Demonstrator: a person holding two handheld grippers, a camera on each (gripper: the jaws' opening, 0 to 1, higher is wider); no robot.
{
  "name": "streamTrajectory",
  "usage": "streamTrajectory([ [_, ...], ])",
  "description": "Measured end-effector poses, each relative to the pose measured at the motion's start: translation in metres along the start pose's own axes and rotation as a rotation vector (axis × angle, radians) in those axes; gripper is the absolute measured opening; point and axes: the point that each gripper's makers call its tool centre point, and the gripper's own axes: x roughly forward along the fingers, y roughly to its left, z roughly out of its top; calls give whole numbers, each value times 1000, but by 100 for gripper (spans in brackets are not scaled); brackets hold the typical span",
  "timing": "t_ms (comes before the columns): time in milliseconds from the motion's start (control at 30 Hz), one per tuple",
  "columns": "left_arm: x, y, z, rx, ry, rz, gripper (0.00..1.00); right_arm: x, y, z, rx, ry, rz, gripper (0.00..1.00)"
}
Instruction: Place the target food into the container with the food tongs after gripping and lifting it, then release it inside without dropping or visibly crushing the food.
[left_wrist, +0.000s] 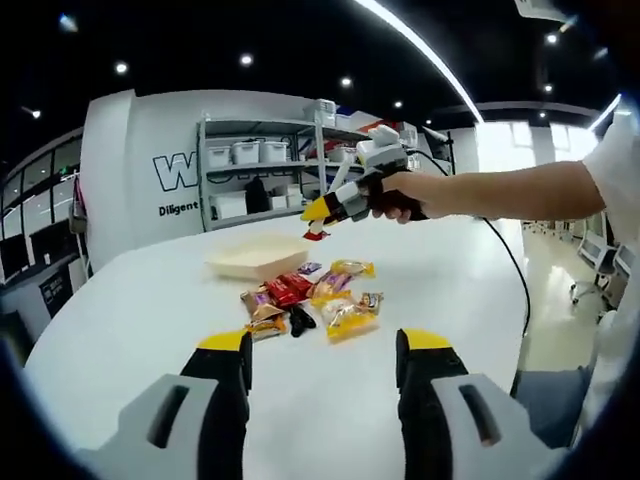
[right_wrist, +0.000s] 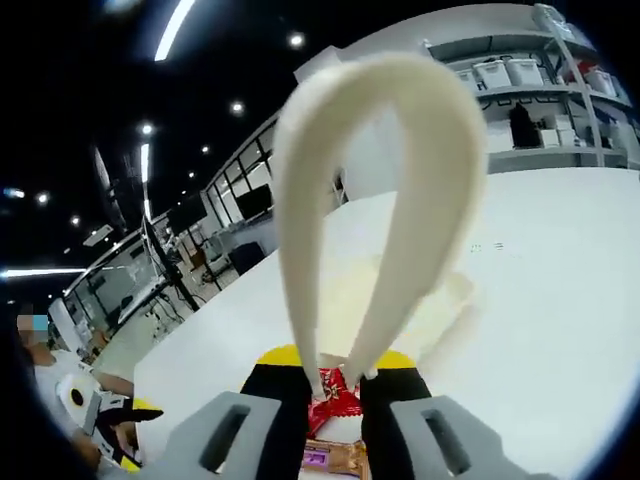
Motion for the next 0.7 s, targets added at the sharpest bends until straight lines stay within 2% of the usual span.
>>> streamTrajectory([
  [300,3,6,-1,-29,-11,3,57,50,-18,16,-25,25,-15,11],
  [500,4,9,-4,-12,2,9,56,81,-34,2,-36,70,-40,12],
  [700,8,15,-7,-17,12,11,57,98,-47,-5,-41,88,-54,12],
])
